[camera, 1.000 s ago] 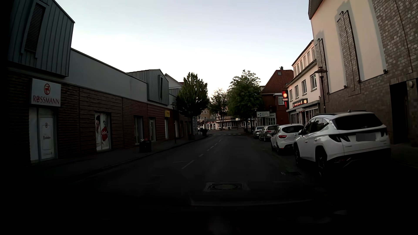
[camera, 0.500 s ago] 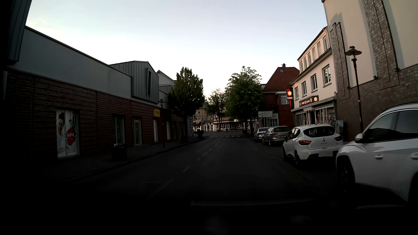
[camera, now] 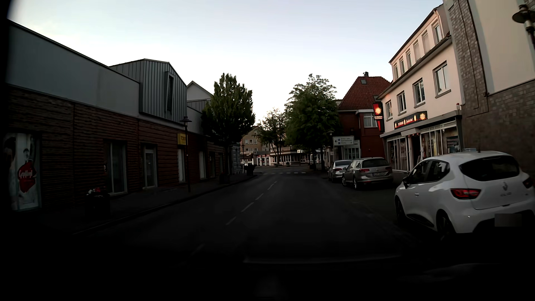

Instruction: Follow the waypoints while adhering to traffic rules and regulations

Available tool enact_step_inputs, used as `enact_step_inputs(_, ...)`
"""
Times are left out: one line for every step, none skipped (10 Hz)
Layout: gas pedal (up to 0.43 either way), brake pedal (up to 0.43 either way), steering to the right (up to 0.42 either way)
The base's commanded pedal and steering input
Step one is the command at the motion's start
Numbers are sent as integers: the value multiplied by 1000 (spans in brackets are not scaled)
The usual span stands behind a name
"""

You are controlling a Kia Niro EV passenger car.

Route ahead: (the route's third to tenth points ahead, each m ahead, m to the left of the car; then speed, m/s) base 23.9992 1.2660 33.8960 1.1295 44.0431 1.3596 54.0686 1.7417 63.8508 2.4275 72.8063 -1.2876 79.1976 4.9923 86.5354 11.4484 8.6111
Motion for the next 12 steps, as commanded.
enact_step_inputs(110,6,10)
enact_step_inputs(110,6,10)
enact_step_inputs(110,6,10)
enact_step_inputs(110,6,10)
enact_step_inputs(110,6,10)
enact_step_inputs(110,6,10)
enact_step_inputs(110,6,10)
enact_step_inputs(110,6,9)
enact_step_inputs(110,6,8)
enact_step_inputs(110,6,7)
enact_step_inputs(110,0,6)
enact_step_inputs(110,6,5)
